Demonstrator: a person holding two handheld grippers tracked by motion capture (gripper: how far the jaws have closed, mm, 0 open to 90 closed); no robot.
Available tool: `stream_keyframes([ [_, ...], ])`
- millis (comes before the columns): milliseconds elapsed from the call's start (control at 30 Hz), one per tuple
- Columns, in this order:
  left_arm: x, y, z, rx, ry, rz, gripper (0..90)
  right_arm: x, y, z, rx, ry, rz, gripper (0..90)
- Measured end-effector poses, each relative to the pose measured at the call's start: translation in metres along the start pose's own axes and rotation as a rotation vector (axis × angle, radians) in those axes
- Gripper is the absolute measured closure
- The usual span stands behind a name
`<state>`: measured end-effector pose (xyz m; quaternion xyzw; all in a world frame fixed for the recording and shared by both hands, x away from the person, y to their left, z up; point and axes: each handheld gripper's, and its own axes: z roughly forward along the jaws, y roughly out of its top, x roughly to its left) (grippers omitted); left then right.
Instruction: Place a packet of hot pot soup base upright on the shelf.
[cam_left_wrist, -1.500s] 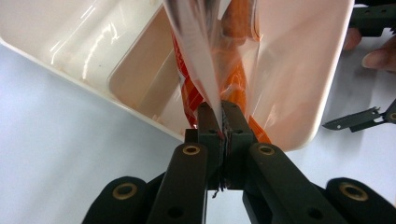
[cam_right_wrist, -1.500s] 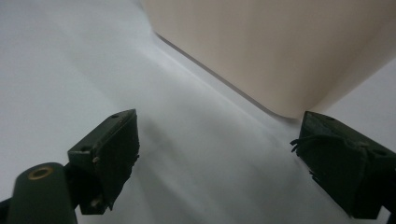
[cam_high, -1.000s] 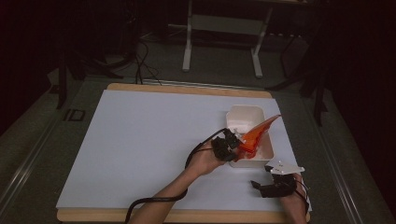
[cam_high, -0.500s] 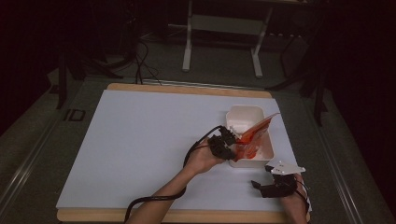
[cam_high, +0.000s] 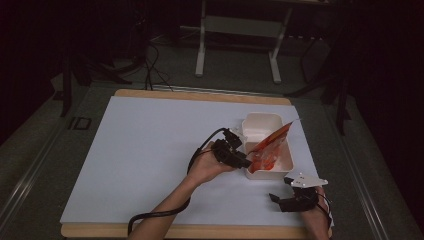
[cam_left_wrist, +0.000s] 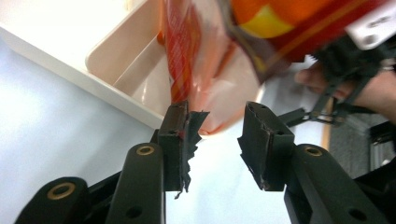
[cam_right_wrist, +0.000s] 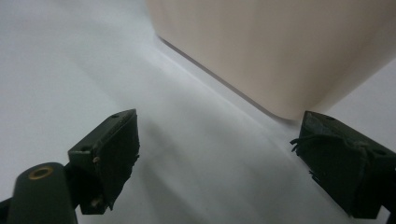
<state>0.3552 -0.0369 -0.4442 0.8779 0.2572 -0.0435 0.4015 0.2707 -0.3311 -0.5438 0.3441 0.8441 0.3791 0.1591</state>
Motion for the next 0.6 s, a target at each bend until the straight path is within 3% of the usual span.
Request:
stream_keyframes([
  [200,0.0,-0.019,-0.028,-0.065,-0.014,-0.011,60.4,-0.001,-0.002,-0.003,-0.002,0.002,0.013,12.6],
  [300,0.003,-0.036,-0.046,-0.109,0.004,-0.035,59.5,-0.001,-0.003,-0.004,-0.004,0.0,0.02,12.3],
  [367,0.007,-0.051,-0.059,-0.131,0.037,-0.054,59.0,-0.002,-0.003,-0.005,-0.005,0.0,0.027,11.8],
  [533,0.021,-0.097,-0.083,-0.148,0.177,-0.114,58.1,-0.004,-0.004,-0.007,-0.002,0.0,0.034,11.0],
  [567,0.021,-0.097,-0.083,-0.148,0.177,-0.114,57.6,-0.004,-0.004,-0.008,-0.002,-0.002,0.031,10.6],
  [600,0.025,-0.111,-0.087,-0.144,0.229,-0.121,57.3,-0.004,-0.004,-0.008,0.003,-0.002,0.032,10.5],
])
